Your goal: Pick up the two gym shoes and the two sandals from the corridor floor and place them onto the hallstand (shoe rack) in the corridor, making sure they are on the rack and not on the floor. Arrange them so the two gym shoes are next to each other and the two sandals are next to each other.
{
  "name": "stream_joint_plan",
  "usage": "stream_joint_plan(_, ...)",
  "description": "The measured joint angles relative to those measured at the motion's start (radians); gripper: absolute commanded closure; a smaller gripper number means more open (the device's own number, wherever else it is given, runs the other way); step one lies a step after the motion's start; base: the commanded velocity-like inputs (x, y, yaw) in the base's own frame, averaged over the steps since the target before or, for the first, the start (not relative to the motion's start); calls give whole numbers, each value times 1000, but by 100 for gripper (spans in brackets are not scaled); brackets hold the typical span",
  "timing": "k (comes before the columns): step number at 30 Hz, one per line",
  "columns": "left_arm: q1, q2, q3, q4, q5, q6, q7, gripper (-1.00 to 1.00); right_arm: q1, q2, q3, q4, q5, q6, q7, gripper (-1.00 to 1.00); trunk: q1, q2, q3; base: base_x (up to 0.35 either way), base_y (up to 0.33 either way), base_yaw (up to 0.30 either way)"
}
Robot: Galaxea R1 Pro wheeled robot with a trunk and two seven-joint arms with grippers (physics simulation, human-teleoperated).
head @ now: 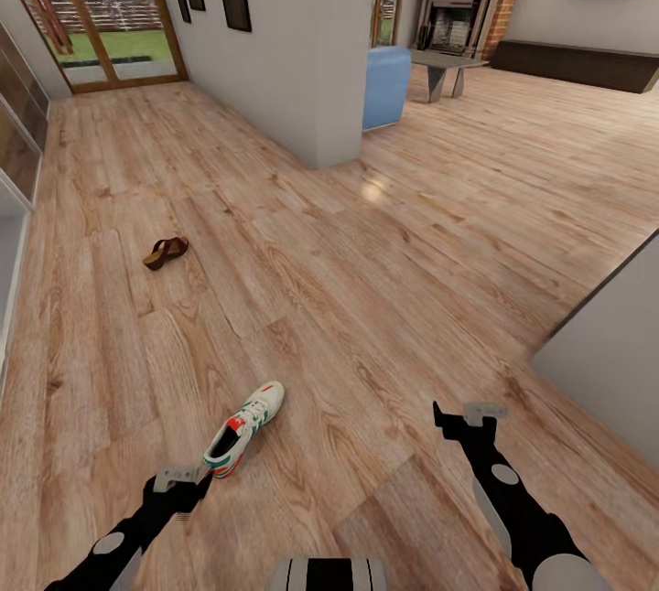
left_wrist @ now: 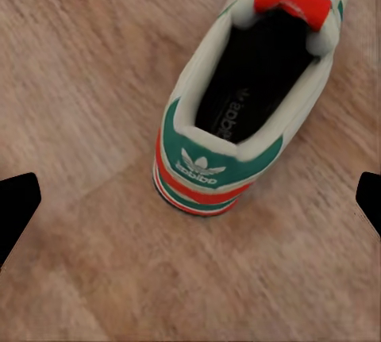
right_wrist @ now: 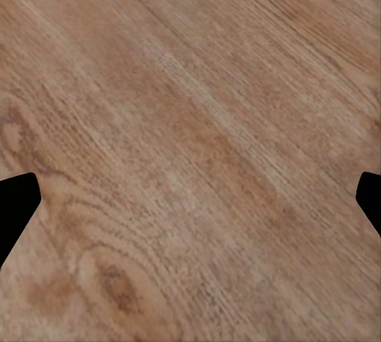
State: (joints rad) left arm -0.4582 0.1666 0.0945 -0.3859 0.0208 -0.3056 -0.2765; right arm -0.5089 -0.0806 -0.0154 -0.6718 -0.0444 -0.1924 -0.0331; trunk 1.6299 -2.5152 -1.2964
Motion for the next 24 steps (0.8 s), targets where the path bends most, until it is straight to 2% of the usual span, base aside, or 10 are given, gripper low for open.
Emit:
stream_joint_plan(16, -91, 15, -1, -2, -79, 92, -90, -100, 0, 0, 0, -67, 0, 89, 0, -100, 0, 0, 0, 0, 0, 0)
stream_joint_plan(17, -121, 15, 0, -2, -151, 115, -117, -100, 0, 0, 0, -70, 0, 96, 0, -100, 0, 0, 0, 0, 0, 0)
stream_joint_plan(24, -126, 17, -1, -1, -156, 114, -129, -100, 0, -2, 0, -79, 0, 116, 0, -100, 0, 0, 0, 0, 0, -41)
